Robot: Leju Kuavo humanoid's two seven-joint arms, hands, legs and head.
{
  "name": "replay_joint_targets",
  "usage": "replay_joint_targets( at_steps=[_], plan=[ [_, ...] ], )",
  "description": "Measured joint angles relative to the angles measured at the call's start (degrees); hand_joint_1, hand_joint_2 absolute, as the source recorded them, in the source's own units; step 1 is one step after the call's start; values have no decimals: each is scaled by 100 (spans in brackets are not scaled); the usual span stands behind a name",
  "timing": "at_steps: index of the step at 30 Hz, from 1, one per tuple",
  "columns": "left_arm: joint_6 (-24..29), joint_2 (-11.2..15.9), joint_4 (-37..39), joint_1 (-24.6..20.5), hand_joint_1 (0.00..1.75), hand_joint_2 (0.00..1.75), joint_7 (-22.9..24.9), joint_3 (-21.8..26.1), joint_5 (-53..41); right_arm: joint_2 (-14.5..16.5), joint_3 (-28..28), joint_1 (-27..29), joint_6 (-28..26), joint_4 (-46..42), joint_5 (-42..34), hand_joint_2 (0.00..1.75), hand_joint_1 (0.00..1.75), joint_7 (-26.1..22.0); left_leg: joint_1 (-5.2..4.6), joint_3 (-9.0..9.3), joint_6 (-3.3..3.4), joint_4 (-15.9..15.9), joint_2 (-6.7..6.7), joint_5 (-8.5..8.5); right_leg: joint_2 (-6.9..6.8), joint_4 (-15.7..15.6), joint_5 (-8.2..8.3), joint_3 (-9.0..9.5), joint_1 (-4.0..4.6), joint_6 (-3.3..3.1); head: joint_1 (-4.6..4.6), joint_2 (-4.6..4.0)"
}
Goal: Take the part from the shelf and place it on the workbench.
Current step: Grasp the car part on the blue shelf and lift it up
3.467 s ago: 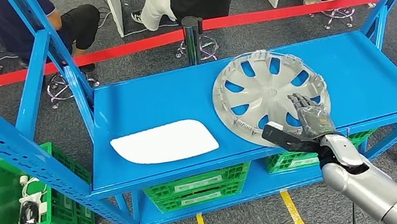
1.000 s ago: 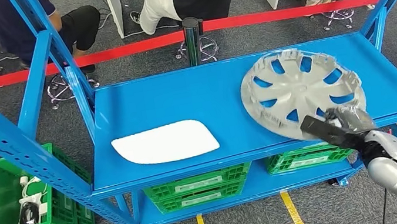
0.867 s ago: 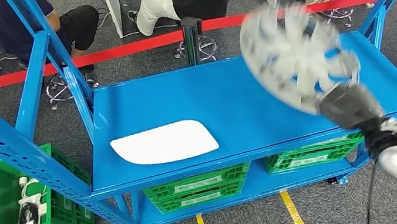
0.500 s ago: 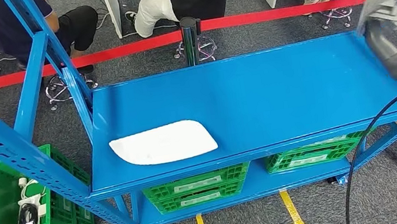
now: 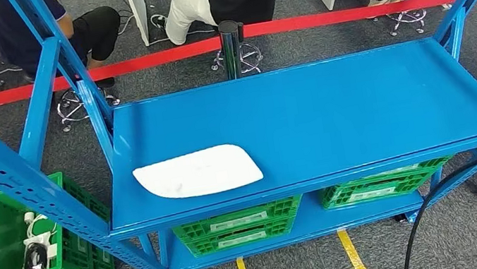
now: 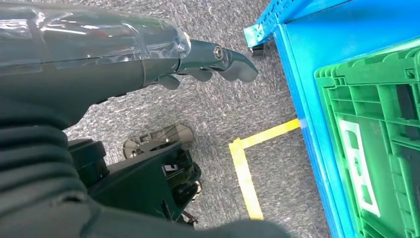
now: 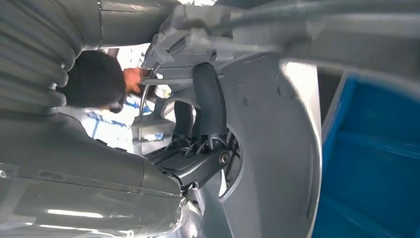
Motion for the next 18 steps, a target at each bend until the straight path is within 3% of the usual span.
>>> replay_joint_targets(
  at_steps=[12, 18],
  plan=[
    [-1, 61, -2, -1, 0, 175, 3, 128, 1, 420, 239, 242, -14, -104, -8, 175, 175, -33, 2, 12, -3, 0, 6, -1, 8, 1, -1, 8, 0, -2, -3, 0],
    [-68, 44, -18, -3, 0, 175, 75, 134, -4, 624, 386, 444, -45, -92, -84, 175, 175, -389, 1, 9, -3, 0, 4, -3, 7, 1, -5, 8, 1, -5, -4, 0]
  ],
)
